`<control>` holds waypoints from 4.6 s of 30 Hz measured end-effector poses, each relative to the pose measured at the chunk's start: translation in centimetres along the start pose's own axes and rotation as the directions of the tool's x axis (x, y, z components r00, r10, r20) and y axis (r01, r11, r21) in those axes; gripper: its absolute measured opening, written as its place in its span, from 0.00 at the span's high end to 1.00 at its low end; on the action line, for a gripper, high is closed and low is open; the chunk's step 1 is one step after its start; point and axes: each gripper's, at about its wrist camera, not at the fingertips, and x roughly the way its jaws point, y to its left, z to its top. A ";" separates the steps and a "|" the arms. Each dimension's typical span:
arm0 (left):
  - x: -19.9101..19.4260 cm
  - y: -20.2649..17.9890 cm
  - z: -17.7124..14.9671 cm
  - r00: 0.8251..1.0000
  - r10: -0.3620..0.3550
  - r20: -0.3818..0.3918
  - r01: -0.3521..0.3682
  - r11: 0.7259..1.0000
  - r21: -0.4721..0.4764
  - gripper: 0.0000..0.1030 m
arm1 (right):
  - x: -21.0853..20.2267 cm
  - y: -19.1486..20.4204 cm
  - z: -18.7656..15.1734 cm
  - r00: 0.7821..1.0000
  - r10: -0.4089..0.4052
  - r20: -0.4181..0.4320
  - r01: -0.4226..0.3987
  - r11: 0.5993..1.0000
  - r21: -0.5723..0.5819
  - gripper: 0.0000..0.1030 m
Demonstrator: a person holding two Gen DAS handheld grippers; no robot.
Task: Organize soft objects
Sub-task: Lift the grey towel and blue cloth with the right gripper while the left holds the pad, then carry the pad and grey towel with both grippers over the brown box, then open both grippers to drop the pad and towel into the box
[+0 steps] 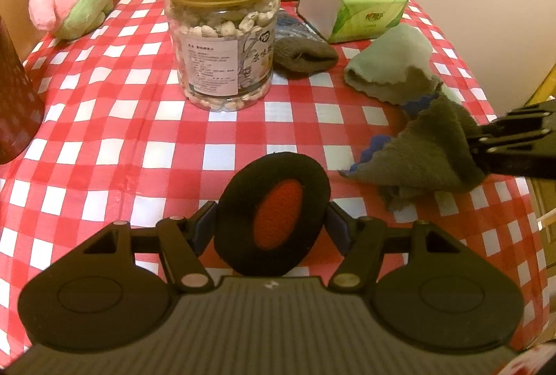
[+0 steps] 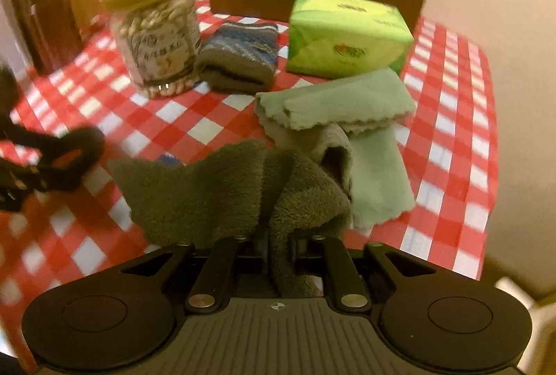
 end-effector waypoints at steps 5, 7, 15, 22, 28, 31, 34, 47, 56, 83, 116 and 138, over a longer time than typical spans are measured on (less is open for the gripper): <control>0.1 0.2 0.2 1.000 0.008 -0.002 -0.008 1.000 -0.005 0.37 | -2.7 -2.3 0.3 0.994 0.050 0.097 -0.060 0.993 0.098 0.23; 0.2 0.2 0.3 1.000 0.012 -0.004 -0.012 1.000 -0.007 0.37 | -3.0 -2.8 0.7 0.990 0.076 0.122 -0.089 0.990 0.109 0.16; 0.0 0.3 0.4 1.000 0.017 -0.003 -0.017 1.000 -0.012 0.37 | 0.6 -1.8 0.6 0.975 0.194 0.107 -0.204 0.974 0.100 0.13; -0.2 0.6 -0.1 1.000 0.025 -0.008 -0.026 0.999 -0.031 0.37 | 1.1 0.9 -0.9 0.954 0.299 0.033 -0.294 0.949 -0.111 0.00; -0.5 0.7 -0.4 1.000 0.030 -0.007 -0.030 0.999 -0.035 0.37 | 2.0 1.0 -1.1 0.937 0.347 -0.036 -0.347 0.917 -0.198 0.00; -0.6 0.7 -0.5 0.999 0.032 -0.008 -0.033 0.999 -0.038 0.37 | 2.1 1.8 -1.4 0.947 0.316 -0.061 -0.320 0.907 -0.273 0.00; -0.6 0.7 -0.6 0.999 0.035 -0.010 -0.036 0.999 -0.040 0.37 | 2.5 3.4 -2.1 0.969 0.240 -0.064 -0.246 0.890 -0.383 0.00; -0.9 0.7 -1.1 0.999 0.034 -0.011 -0.035 0.998 -0.043 0.37 | 2.8 4.0 -2.5 0.982 0.185 -0.024 -0.180 0.906 -0.384 0.07; -1.1 0.6 -1.6 0.999 0.032 -0.006 -0.032 0.999 -0.036 0.37 | 1.7 2.9 -2.1 0.995 0.093 0.036 -0.076 0.941 -0.330 0.62; -5.0 8.5 6.3 0.978 0.166 0.130 -0.170 0.985 0.021 0.37 | -5.7 3.8 5.0 0.960 0.216 0.176 -0.191 0.970 -0.150 0.65; 9.1 9.5 37.3 0.968 0.038 0.247 -0.083 0.981 0.174 0.37 | 6.7 -5.1 34.5 0.918 0.004 0.397 -0.069 0.986 0.151 0.64; 10.1 9.7 38.2 0.975 0.030 0.222 -0.059 0.990 0.127 0.26 | 7.1 -8.7 33.8 0.898 -0.043 0.439 -0.088 0.958 0.273 0.22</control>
